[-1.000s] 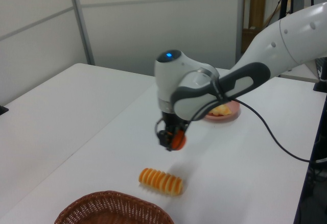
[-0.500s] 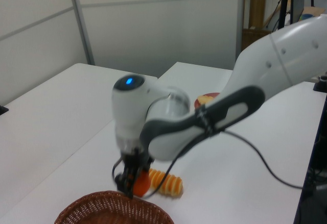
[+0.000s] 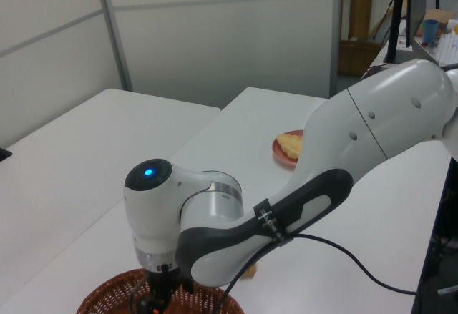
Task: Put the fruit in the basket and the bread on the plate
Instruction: 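Move the gripper to the striped bread roll and grasp it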
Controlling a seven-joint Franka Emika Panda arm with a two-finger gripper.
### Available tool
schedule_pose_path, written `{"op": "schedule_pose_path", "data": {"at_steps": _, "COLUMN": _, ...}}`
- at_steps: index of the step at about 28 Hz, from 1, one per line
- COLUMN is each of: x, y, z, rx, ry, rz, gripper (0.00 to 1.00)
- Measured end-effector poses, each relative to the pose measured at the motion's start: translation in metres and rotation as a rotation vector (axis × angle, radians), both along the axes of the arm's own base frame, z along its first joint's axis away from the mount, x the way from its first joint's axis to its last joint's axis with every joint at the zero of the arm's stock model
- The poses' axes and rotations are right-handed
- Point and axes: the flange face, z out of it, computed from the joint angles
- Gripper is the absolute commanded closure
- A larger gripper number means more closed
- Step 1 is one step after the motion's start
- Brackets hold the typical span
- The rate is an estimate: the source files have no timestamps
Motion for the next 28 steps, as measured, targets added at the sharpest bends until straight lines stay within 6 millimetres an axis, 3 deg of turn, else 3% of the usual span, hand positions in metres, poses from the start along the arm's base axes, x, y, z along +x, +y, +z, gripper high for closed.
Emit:
{"op": "schedule_pose_path", "data": {"at_steps": 5, "x": 0.013, "y": -0.028, "z": 0.005, "rx": -0.031, "ry": 0.007, "rz": -0.038, "gripper": 0.00}}
{"op": "schedule_pose_path", "data": {"at_steps": 10, "x": 0.023, "y": -0.088, "z": 0.032, "rx": -0.083, "ry": 0.061, "rz": -0.034, "gripper": 0.00}}
{"op": "schedule_pose_path", "data": {"at_steps": 15, "x": 0.018, "y": -0.147, "z": 0.055, "rx": -0.090, "ry": 0.081, "rz": -0.002, "gripper": 0.00}}
{"op": "schedule_pose_path", "data": {"at_steps": 19, "x": 0.013, "y": -0.176, "z": 0.033, "rx": -0.107, "ry": 0.133, "rz": 0.025, "gripper": 0.00}}
{"op": "schedule_pose_path", "data": {"at_steps": 28, "x": 0.021, "y": -0.192, "z": -0.031, "rx": -0.122, "ry": 0.186, "rz": 0.032, "gripper": 0.00}}
